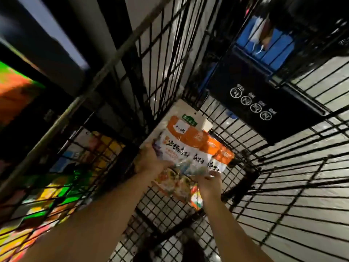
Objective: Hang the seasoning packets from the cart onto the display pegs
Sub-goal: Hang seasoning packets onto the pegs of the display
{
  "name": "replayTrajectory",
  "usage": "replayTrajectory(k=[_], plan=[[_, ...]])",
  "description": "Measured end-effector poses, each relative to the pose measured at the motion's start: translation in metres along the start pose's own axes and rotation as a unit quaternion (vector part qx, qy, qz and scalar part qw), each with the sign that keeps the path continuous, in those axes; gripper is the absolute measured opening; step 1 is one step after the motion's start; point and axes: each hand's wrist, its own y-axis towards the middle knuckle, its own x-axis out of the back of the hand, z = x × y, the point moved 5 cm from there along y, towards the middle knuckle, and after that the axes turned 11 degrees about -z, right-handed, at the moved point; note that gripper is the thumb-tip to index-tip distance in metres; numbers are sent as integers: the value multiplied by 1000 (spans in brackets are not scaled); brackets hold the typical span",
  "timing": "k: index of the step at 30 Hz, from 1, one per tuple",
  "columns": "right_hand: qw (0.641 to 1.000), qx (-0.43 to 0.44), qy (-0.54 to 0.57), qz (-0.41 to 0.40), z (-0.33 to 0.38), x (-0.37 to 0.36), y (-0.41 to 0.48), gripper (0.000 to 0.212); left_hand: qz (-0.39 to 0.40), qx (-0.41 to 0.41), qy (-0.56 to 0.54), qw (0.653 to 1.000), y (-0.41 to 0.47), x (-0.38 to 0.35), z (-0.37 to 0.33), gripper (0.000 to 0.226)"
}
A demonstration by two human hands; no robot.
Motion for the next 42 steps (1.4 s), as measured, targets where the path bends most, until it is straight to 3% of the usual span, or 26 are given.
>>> replayTrajectory(k=[5,8,11,13,16,19,21,22,24,27,29,31,33,35,37,42], plan=[[1000,-28,-6,7,-12,-21,12,24,33,54,-52,997,-2,5,21,51],[998,-52,21,32,-17,-26,15,8,-20,70,-158,985,-18,23,45,27],[998,-26,47,-18,-7,-8,11,4,-38,61,-258,963,-43,42,58,16],[996,15,23,-84,1,10,13,10,-32,58,-292,954,-56,48,68,24],[986,93,-35,-136,16,30,8,46,3,104,-350,931,-66,51,81,26],[967,187,-69,-160,38,48,-15,27,75,180,-384,903,-79,48,87,74],[968,231,-50,-84,47,47,-28,18,108,211,-404,883,-83,45,84,88],[967,249,-46,-32,49,43,-32,16,123,228,-416,872,-85,44,80,79],[964,253,-59,54,49,32,-36,14,130,246,-436,856,-85,39,75,35],[970,183,-49,152,47,24,-51,11,163,257,-454,837,-91,31,69,20],[973,81,-20,214,36,18,-60,12,172,267,-480,818,-96,25,77,45],[960,-3,-7,281,17,10,-59,7,182,268,-497,805,-102,24,86,56],[970,-57,-12,238,0,9,-36,18,205,277,-504,792,-109,21,93,53],[994,-54,-65,66,-6,23,-2,35,215,287,-504,786,-115,21,101,45],[986,-28,-151,-71,-7,38,22,49,207,296,-511,780,-117,23,110,34],[993,-96,-54,-47,-15,19,39,66,207,287,-482,802,-125,27,113,24]])
